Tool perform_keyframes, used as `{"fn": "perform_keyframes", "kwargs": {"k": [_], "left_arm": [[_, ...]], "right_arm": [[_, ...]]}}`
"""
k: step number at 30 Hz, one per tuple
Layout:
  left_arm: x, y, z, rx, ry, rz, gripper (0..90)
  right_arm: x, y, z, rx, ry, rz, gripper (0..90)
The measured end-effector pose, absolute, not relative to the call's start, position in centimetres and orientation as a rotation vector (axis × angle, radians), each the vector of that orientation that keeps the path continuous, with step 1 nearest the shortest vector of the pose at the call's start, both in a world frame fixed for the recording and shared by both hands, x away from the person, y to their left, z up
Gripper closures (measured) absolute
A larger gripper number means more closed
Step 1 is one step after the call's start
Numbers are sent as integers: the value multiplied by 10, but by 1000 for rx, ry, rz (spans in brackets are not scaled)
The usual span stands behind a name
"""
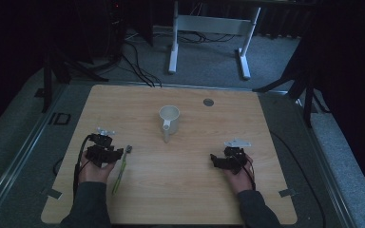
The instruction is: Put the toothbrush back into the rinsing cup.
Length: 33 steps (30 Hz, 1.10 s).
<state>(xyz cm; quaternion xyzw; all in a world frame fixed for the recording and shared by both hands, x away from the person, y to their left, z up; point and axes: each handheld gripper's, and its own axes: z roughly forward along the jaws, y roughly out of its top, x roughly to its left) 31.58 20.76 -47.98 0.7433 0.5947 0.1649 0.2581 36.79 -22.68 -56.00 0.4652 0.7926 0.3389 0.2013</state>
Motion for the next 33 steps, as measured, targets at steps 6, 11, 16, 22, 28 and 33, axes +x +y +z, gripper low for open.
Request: {"fn": "perform_keyframes", "kwargs": {"k": [6, 11, 16, 22, 28, 33], "left_arm": [[319, 203, -480, 2053, 1638, 419, 602], [321, 199, -481, 2092, 1649, 393, 601], [324, 195, -483, 2126, 1652, 368, 599], [328, 190, -486, 2170, 1655, 336, 578], [331, 187, -489, 2196, 1652, 306, 570], [334, 185, -490, 2220, 1654, 292, 569]], "right_arm": [[368, -227, -560, 1299, 2214, 947, 188], [368, -227, -560, 1299, 2214, 947, 188], [368, -227, -560, 1299, 2214, 947, 188], [368, -227, -560, 1299, 2214, 947, 188], [368, -227, -560, 1299, 2214, 947, 188], [368, -227, -560, 1298, 2214, 947, 187]]}}
